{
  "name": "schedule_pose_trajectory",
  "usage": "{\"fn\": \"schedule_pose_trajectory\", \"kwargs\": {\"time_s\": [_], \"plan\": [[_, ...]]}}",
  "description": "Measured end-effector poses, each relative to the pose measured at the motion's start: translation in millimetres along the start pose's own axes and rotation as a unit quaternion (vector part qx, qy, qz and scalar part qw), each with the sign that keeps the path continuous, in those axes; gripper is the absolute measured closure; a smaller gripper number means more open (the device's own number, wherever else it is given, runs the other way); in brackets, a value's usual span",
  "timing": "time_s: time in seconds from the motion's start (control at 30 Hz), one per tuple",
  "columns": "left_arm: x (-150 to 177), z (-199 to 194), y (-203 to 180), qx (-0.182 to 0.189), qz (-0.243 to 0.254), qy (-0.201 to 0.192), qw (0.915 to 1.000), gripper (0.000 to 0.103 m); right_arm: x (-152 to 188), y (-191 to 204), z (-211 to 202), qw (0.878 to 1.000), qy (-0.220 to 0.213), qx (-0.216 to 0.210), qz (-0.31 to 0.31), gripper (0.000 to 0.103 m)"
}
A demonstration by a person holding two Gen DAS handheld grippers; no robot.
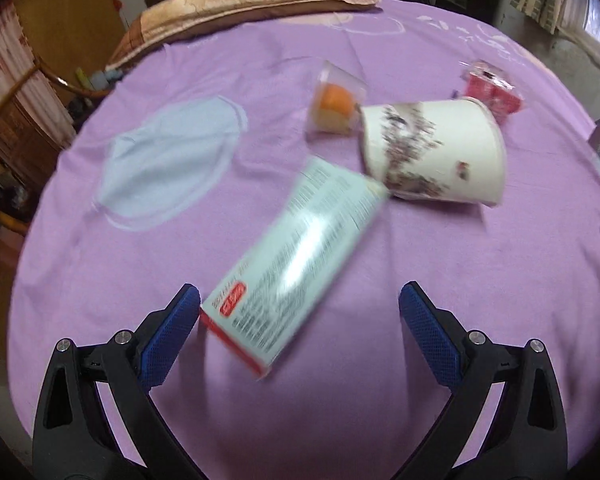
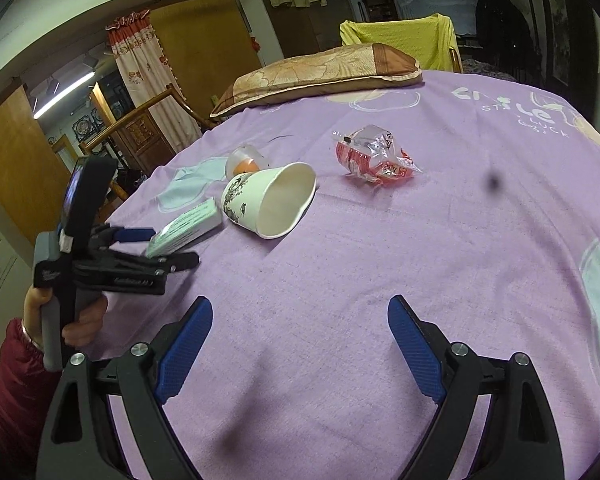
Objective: Collect trash
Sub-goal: 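Move both tools back over the table toward the remaining trash, then grasp the white medicine box with the left tool while the right tool grasps the clear plastic bag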
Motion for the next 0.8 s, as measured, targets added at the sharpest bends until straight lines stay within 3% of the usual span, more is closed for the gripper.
{"fn": "schedule_pose_trajectory", "kwargs": {"time_s": [0.1,0.2,0.3,0.4,0.63,0.8], "plan": [[14.7,-15.4,-22.7,0.044,0.008,-0.004,0.9990,0.007,-1.4,-1.9,-2.7,1.000,-0.006,-0.001,0.004,0.015],[15.5,-31.1,-27.9,0.014,0.019,-0.032,0.9992,0.007,-2.7,-4.0,-4.5,1.000,-0.009,-0.006,0.012,0.015],[3.1,-28.1,-16.4,-0.018,-0.005,-0.039,0.9991,0.007,-2.6,-3.8,-4.7,1.000,-0.009,-0.007,0.011,0.015],[-7.8,-14.3,-6.6,-0.023,-0.039,-0.035,0.9984,0.007,-2.4,-4.0,-5.6,1.000,-0.013,-0.002,0.008,0.015],[-10.2,4.5,1.2,-0.059,-0.052,-0.033,0.9964,0.007,-2.2,-7.3,-4.1,1.000,-0.007,-0.003,0.018,0.015],[-10.1,10.5,7.7,-0.050,-0.074,-0.022,0.9958,0.006,-0.4,-4.8,-0.2,1.000,-0.001,0.006,0.008,0.015]]}}
Point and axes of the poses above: each gripper's, at about its wrist camera, not at the fingertips, and z roughly the way its jaws point, y to its left, x to its underside, the point moved 5 cm from there along z, roughly the way its jaws point, and after that the axes turned 3 degrees about z, right-handed, at the moved point
